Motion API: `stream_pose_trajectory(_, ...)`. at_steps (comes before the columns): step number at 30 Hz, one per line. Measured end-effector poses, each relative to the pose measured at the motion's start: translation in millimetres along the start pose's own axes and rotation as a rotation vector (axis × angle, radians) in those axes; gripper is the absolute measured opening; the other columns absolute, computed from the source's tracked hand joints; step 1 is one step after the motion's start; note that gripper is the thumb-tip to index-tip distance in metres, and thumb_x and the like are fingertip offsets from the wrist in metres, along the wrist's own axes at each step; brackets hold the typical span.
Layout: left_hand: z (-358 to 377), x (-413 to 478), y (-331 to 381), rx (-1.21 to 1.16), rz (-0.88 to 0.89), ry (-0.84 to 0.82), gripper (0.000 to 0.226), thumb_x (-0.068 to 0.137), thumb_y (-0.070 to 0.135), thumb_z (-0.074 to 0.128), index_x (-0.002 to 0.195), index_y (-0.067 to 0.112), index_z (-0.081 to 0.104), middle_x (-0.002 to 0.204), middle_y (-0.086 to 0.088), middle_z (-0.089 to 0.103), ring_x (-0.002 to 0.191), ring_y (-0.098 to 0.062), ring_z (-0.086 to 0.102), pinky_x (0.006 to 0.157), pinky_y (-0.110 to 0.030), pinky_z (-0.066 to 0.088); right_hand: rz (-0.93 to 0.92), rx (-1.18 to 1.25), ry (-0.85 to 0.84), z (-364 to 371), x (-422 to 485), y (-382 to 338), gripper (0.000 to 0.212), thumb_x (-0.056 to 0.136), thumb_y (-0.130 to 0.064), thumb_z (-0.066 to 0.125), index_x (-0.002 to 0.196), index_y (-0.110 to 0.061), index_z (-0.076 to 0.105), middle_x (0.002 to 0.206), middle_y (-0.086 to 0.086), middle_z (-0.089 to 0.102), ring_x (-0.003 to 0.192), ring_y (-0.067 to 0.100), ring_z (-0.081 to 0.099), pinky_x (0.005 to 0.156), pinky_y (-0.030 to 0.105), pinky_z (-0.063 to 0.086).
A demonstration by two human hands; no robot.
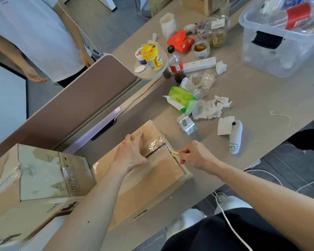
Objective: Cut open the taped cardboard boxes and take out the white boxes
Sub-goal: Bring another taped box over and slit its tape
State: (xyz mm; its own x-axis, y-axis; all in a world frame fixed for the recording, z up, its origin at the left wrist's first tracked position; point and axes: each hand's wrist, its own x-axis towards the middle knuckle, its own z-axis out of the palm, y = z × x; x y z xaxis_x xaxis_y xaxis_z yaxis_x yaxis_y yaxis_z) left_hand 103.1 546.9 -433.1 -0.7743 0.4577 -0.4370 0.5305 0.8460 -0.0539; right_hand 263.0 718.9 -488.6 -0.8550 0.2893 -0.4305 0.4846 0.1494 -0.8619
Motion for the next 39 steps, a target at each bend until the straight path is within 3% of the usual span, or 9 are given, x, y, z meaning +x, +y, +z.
stream_pose_trajectory(5, 9, 2, -7, -0.015, 0.022, 0.028, 0.107, 0.059, 0.038, 0.072, 0.152, 0.032, 0.02, 0.143, -0.009, 0.035, 0.123, -0.036, 0.05, 0.095, -0.038, 0.049, 0.034, -0.041, 0.027, -9, -8, -2, 0.031, 0.087, -0.007, 0.054, 0.061, -0.006, 0.071, 0.04, -0.018, 0.052, 0.035, 0.004, 0.035, 0.039, 0.017, 0.03)
stream_pose_trajectory(8, 17, -2, -12, -0.085, 0.011, 0.021, 0.104, 0.063, 0.036, 0.071, 0.154, 0.031, 0.021, 0.16, -0.01, 0.02, 0.144, -0.031, 0.029, 0.105, -0.04, 0.043, 0.108, 0.086, 0.108, -10, -12, 3, 0.027, 0.086, -0.009, 0.055, 0.065, -0.006, 0.071, 0.047, -0.009, 0.055, 0.042, 0.01, 0.04, 0.041, 0.02, 0.033)
stream_pose_trajectory(15, 41, -28, -34, -0.546, 0.046, 0.081, 0.071, 0.074, 0.037, 0.082, 0.138, 0.021, 0.056, 0.158, -0.006, 0.035, 0.147, -0.017, 0.03, 0.105, -0.017, 0.022, 0.071, 0.207, 0.045, 8, -15, -25, 0.02, 0.09, -0.017, 0.054, 0.072, -0.009, 0.059, 0.057, 0.002, 0.056, 0.048, 0.015, 0.049, 0.044, 0.026, 0.041)
stream_pose_trajectory(20, 50, -51, -45, -0.858, 0.055, 0.15, 0.042, 0.087, 0.036, 0.075, 0.124, 0.018, 0.065, 0.133, 0.005, 0.058, 0.121, -0.011, 0.056, 0.106, -0.021, 0.041, 0.038, 0.237, -0.04, 43, -10, -63, 0.023, 0.092, -0.018, 0.055, 0.071, -0.01, 0.054, 0.057, 0.002, 0.051, 0.044, 0.014, 0.042, 0.04, 0.024, 0.032)
stream_pose_trajectory(25, 48, -80, -63, -1.24, 0.048, 0.119, 0.017, 0.099, 0.033, 0.057, 0.109, 0.025, 0.068, 0.108, 0.012, 0.069, 0.099, 0.005, 0.062, 0.083, -0.005, 0.042, 0.028, 0.239, -0.137, 98, -8, -101, 0.02, 0.097, -0.012, 0.052, 0.078, -0.005, 0.054, 0.058, 0.006, 0.045, 0.041, 0.015, 0.037, 0.035, 0.019, 0.025)
stream_pose_trajectory(28, 57, -94, -78, -1.469, 0.104, 0.108, 0.021, 0.101, 0.029, 0.056, 0.11, 0.017, 0.071, 0.105, 0.006, 0.073, 0.106, -0.006, 0.065, 0.097, -0.021, 0.048, 0.049, 0.264, -0.204, 133, -8, -112, 0.022, 0.098, -0.019, 0.053, 0.082, -0.005, 0.061, 0.059, 0.006, 0.042, 0.037, 0.013, 0.037, 0.035, 0.017, 0.023)
stream_pose_trajectory(31, 72, -105, -95, -1.733, 0.13, 0.152, 0.046, 0.089, 0.047, 0.069, 0.111, 0.006, 0.068, 0.102, -0.013, 0.067, 0.1, -0.025, 0.063, 0.101, -0.048, 0.051, 0.077, 0.255, -0.319, 163, -12, -121, 0.032, 0.097, -0.029, 0.051, 0.07, -0.017, 0.064, 0.06, 0.003, 0.041, 0.041, 0.014, 0.033, 0.042, 0.02, 0.021)
stream_pose_trajectory(35, 84, -119, -117, -1.901, 0.047, 0.259, 0.059, 0.084, 0.049, 0.073, 0.107, -0.003, 0.061, 0.092, -0.017, 0.065, 0.084, -0.028, 0.062, 0.094, -0.047, 0.052, 0.043, 0.124, -0.357, 195, -15, -132, 0.04, 0.097, -0.037, 0.052, 0.063, -0.02, 0.061, 0.06, 0.004, 0.045, 0.044, 0.015, 0.038, 0.043, 0.027, 0.032)
stream_pose_trajectory(39, 89, -127, -151, -1.904, -0.221, 0.421, 0.021, 0.1, 0.019, 0.056, 0.09, 0.002, 0.063, 0.08, -0.01, 0.071, 0.074, -0.021, 0.069, 0.075, -0.034, 0.056, -0.133, -0.207, -0.194, 215, -5, -122, 0.033, 0.088, -0.05, 0.062, 0.081, -0.018, 0.066, 0.079, 0.002, 0.064, 0.072, 0.017, 0.06, 0.069, 0.041, 0.053)
